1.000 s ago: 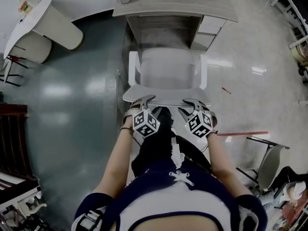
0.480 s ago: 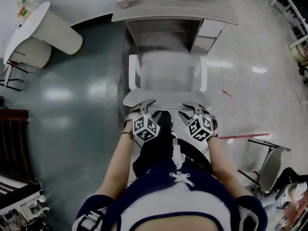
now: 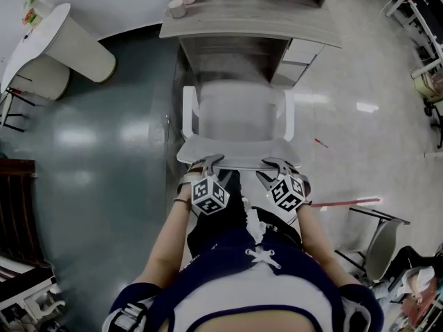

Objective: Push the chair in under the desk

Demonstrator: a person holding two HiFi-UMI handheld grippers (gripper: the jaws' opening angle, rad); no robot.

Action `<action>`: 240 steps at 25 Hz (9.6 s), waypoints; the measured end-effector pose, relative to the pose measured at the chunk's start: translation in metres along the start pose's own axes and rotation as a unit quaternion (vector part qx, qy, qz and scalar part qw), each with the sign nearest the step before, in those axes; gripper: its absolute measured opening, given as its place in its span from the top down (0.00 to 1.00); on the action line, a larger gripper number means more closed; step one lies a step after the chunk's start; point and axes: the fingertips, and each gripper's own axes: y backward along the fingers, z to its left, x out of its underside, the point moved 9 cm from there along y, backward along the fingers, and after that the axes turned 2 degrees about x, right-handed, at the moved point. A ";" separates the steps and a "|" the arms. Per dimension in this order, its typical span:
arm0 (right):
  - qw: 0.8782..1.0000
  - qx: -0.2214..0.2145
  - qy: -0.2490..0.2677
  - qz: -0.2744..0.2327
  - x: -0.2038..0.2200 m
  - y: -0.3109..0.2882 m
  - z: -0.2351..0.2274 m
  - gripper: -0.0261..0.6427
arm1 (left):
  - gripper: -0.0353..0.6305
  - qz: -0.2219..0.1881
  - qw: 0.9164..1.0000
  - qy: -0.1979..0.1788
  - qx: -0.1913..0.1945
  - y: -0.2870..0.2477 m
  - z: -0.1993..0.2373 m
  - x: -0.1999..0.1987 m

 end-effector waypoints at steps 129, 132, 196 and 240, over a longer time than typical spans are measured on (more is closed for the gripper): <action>0.999 0.029 0.018 -0.001 -0.071 -0.108 -0.227 0.75 | 0.68 -0.048 0.999 -0.017 -0.003 -0.091 0.238 -0.038; 0.999 0.030 0.022 -0.003 -0.069 -0.107 -0.226 0.75 | 0.68 -0.047 0.999 -0.014 -0.003 -0.091 0.236 -0.039; 0.999 0.041 0.012 0.010 -0.077 -0.121 -0.249 0.73 | 0.70 -0.066 0.997 -0.036 -0.005 -0.098 0.260 -0.041; 0.999 0.044 0.012 0.013 -0.098 -0.152 -0.317 0.73 | 0.71 -0.064 0.997 -0.039 0.002 -0.126 0.332 -0.055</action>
